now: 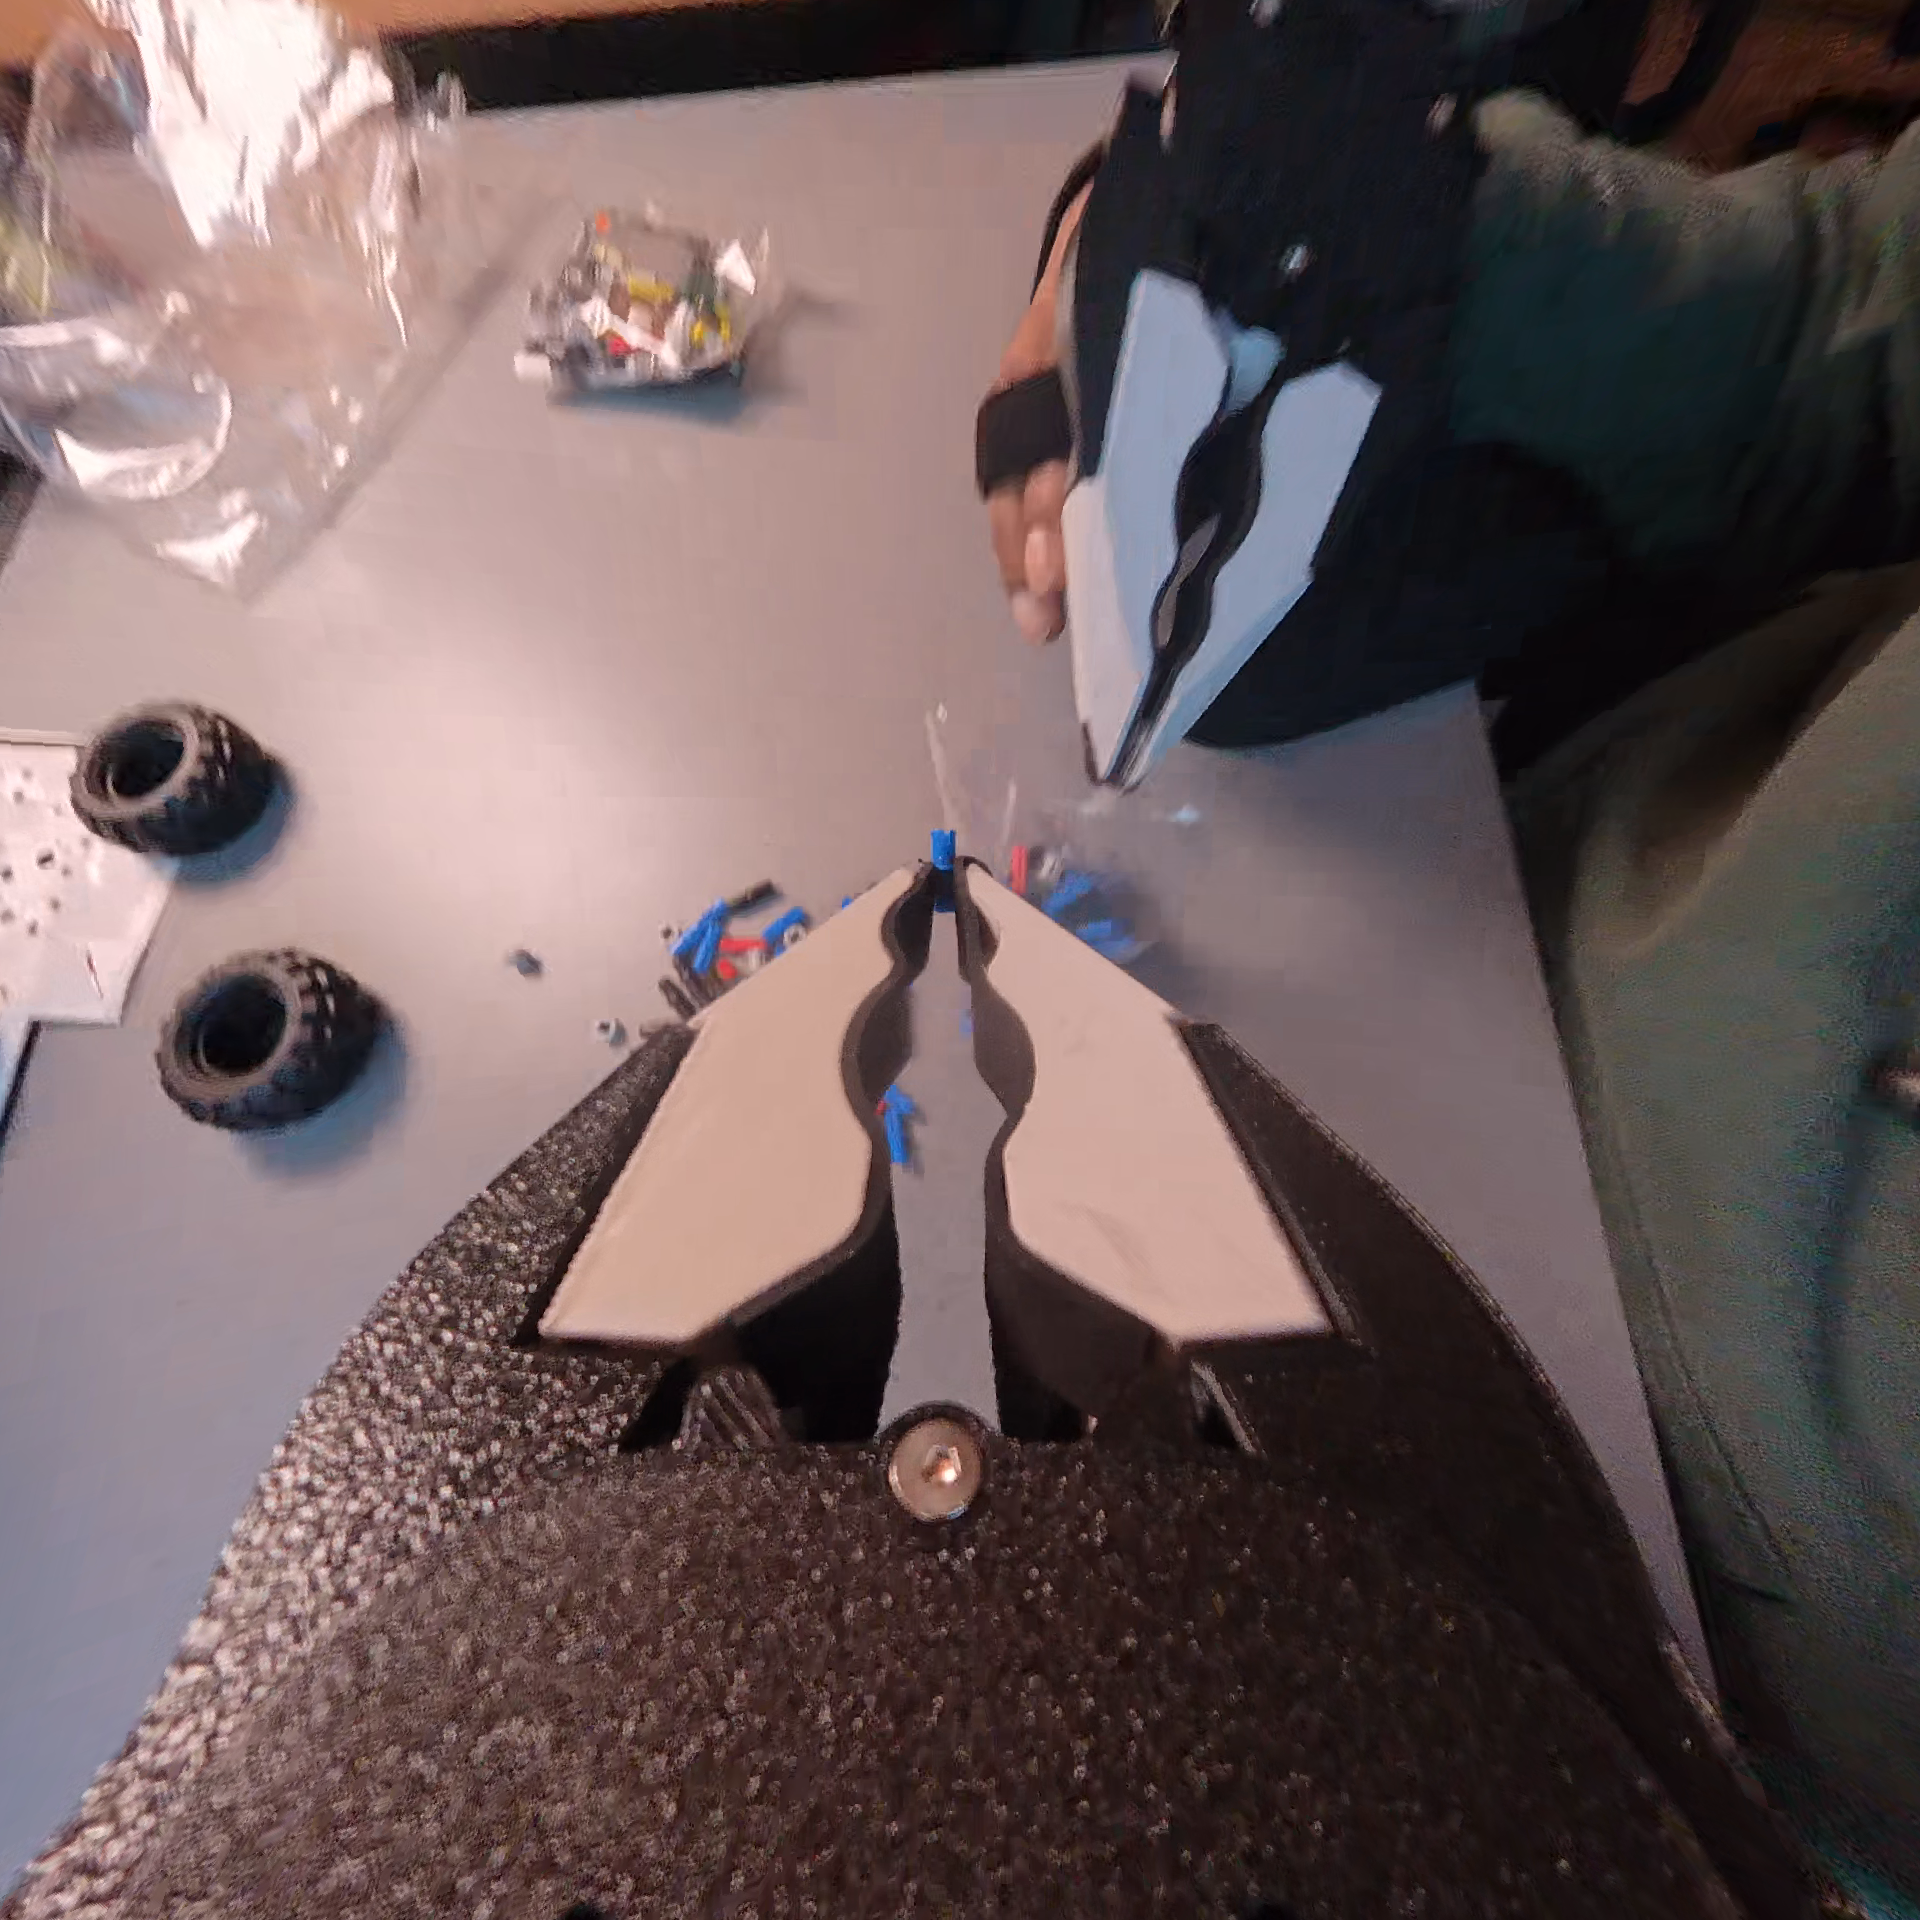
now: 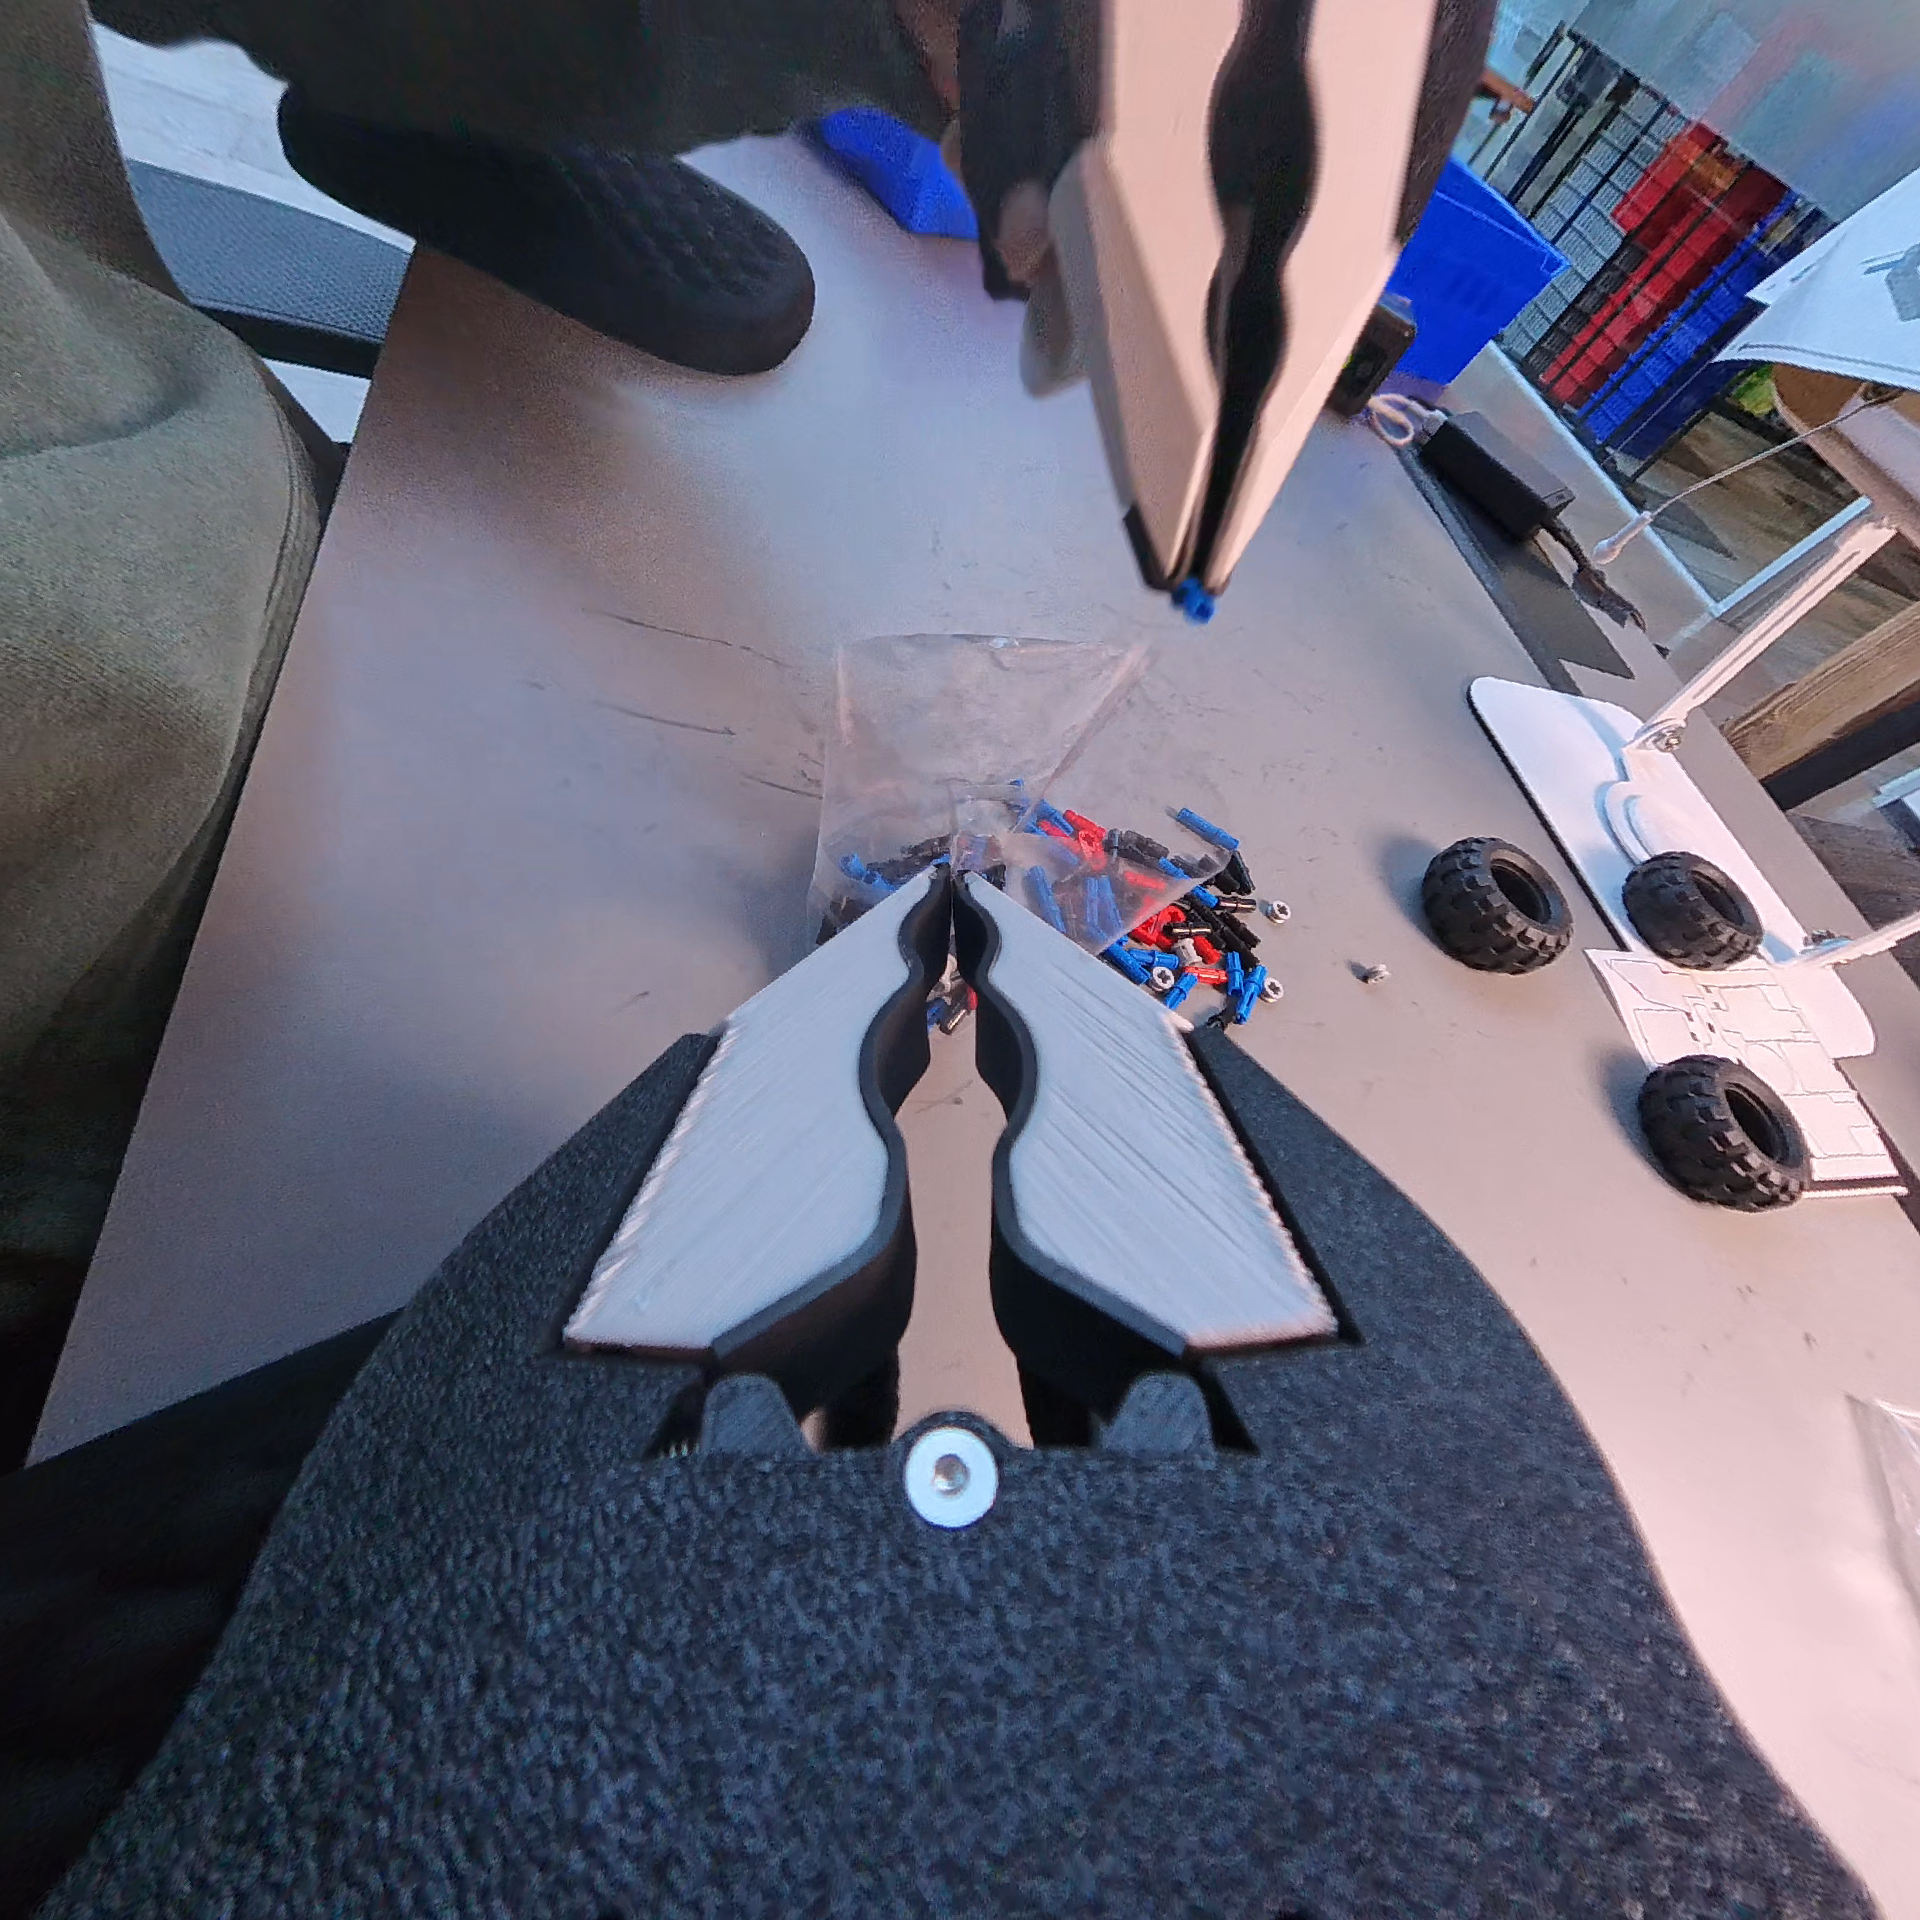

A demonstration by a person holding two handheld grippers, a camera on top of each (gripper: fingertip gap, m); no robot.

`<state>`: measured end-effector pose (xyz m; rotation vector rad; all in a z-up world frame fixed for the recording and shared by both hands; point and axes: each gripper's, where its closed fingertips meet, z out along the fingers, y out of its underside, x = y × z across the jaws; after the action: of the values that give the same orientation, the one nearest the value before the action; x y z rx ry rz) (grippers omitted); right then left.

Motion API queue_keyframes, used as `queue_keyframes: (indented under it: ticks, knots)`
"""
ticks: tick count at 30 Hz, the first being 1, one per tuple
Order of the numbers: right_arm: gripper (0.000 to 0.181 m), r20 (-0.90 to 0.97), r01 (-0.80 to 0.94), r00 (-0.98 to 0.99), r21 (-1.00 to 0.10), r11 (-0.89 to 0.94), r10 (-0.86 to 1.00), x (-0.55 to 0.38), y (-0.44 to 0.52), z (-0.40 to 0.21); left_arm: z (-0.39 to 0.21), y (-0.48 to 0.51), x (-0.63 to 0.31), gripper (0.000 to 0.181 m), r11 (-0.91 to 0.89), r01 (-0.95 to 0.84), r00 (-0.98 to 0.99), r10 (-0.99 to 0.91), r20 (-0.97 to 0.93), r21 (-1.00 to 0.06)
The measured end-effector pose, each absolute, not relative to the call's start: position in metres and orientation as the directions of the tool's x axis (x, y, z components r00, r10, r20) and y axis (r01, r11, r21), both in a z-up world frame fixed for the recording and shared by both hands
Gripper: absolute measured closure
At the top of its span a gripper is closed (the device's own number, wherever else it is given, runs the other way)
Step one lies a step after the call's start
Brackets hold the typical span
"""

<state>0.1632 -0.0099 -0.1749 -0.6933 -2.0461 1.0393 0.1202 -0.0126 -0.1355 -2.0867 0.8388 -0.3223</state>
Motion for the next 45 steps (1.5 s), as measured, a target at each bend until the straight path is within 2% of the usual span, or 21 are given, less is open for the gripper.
queue_keyframes:
  ticks: [2, 6, 9, 12, 19, 22, 25, 28, 32, 35, 39, 45]
  knots:
    - [0.181, 0.364, 0.133, -0.590, -0.837, 0.531, 0.721, 0.163, -0.010, -0.175, -0.119, -0.009, 0.137, 0.178, -0.391, -0.492, 0.703, -0.706, -0.089, -0.778]
    - [0.181, 0.370, 0.128, -0.586, -0.837, 0.533, 0.721, 0.164, -0.010, -0.174, -0.132, -0.003, 0.145, 0.175, -0.418, -0.576, 0.665, -0.739, -0.106, -0.702]
    - [0.181, 0.372, 0.124, -0.586, -0.837, 0.533, 0.720, 0.165, -0.010, -0.174, -0.131, -0.006, 0.142, 0.167, -0.426, -0.529, 0.678, -0.732, -0.065, -0.734]
    - [0.181, 0.370, 0.123, -0.588, -0.838, 0.531, 0.719, 0.165, -0.010, -0.174, -0.134, -0.007, 0.120, 0.169, -0.459, -0.440, 0.739, -0.673, -0.022, -0.772]
    - [0.181, 0.369, 0.128, -0.588, -0.836, 0.533, 0.720, 0.164, -0.010, -0.175, -0.224, -0.028, 0.074, 0.169, -0.647, -0.420, 0.824, -0.566, 0.031, -0.636]
    - [0.181, 0.369, 0.132, -0.587, -0.834, 0.535, 0.720, 0.164, -0.010, -0.175, -0.241, -0.031, 0.072, 0.169, -0.664, -0.442, 0.828, -0.560, 0.010, -0.602]
    - [0.181, 0.370, 0.133, -0.586, -0.834, 0.535, 0.721, 0.164, -0.010, -0.175, -0.241, -0.029, 0.071, 0.177, -0.659, -0.459, 0.826, -0.563, -0.014, -0.595]
    - [0.181, 0.369, 0.132, -0.586, -0.835, 0.534, 0.721, 0.164, -0.010, -0.175, -0.219, -0.025, 0.075, 0.178, -0.617, -0.449, 0.818, -0.575, -0.019, -0.646]
    - [0.181, 0.368, 0.136, -0.589, -0.832, 0.537, 0.719, 0.163, -0.010, -0.176, -0.150, -0.014, 0.104, 0.178, -0.483, -0.433, 0.769, -0.639, -0.033, -0.761]
    - [0.181, 0.372, 0.134, -0.587, -0.831, 0.539, 0.719, 0.164, -0.010, -0.176, -0.130, -0.008, 0.131, 0.178, -0.427, -0.504, 0.713, -0.696, -0.083, -0.751]
    - [0.181, 0.377, 0.129, -0.586, -0.830, 0.542, 0.717, 0.164, -0.010, -0.176, -0.134, -0.002, 0.141, 0.173, -0.438, -0.565, 0.681, -0.726, -0.095, -0.699]
    - [0.181, 0.375, 0.125, -0.588, -0.833, 0.538, 0.716, 0.165, -0.010, -0.175, -0.140, -0.003, 0.107, 0.174, -0.490, -0.493, 0.761, -0.644, -0.084, -0.719]
